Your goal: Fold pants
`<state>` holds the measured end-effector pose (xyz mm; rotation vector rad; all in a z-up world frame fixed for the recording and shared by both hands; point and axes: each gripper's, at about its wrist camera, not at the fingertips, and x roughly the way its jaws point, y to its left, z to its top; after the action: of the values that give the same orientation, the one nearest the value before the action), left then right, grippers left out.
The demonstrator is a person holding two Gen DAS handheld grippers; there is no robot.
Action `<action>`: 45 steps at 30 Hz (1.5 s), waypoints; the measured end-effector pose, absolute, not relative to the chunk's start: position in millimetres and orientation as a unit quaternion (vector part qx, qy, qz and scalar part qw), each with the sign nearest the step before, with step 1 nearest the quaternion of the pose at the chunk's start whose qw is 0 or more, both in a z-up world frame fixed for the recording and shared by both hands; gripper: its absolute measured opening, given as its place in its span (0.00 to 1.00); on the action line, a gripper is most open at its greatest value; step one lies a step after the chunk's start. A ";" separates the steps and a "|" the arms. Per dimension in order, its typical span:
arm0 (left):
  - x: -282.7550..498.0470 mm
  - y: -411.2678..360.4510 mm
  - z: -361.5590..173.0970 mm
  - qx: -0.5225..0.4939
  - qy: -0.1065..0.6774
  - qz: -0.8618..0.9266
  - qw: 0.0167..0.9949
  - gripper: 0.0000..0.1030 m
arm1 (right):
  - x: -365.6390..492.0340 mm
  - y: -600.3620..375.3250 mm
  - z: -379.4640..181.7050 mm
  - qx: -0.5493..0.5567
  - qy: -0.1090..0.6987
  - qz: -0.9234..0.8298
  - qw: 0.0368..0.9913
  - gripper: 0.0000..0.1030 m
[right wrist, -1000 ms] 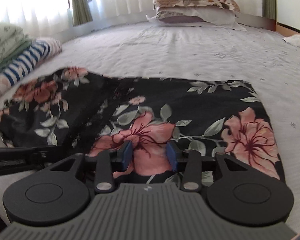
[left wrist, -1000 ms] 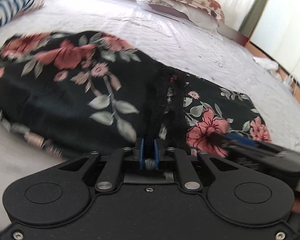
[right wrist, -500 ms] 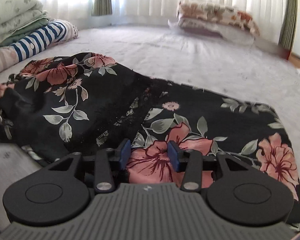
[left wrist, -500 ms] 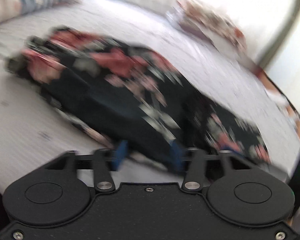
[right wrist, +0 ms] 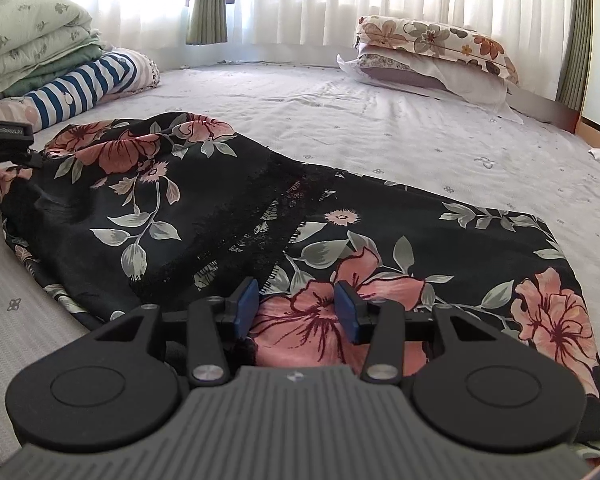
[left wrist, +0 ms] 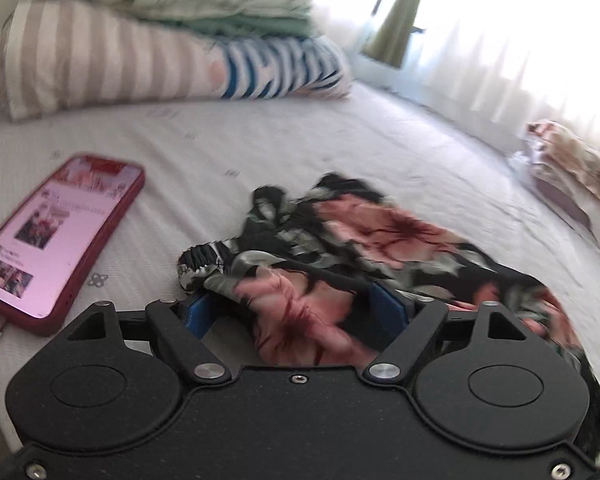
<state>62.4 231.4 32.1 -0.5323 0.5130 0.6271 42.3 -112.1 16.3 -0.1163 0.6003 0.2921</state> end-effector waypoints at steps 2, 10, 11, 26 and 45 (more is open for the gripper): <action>59.1 236.5 32.1 -0.258 0.243 0.311 0.882 0.18 | 42.4 -113.1 16.3 -0.054 0.294 0.143 0.944 0.58; 55.4 238.5 50.2 -0.225 0.229 0.271 0.907 0.26 | 40.9 -111.9 15.7 -0.057 0.288 0.141 0.946 0.58; 63.7 242.1 49.7 -0.230 0.242 0.268 0.904 0.06 | 40.8 -112.0 15.7 -0.057 0.288 0.141 0.945 0.58; 96.6 268.3 32.7 -0.218 0.297 0.153 0.917 0.03 | 40.4 -112.0 14.8 -0.056 0.285 0.141 0.946 0.59; 75.0 233.5 49.2 -0.135 0.329 0.102 0.929 0.38 | 38.7 -111.5 19.2 -0.059 0.282 0.138 0.948 0.64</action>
<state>75.0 233.5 49.2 -0.2774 0.6738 0.2098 38.7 -111.5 19.2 -0.1202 0.5740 0.2817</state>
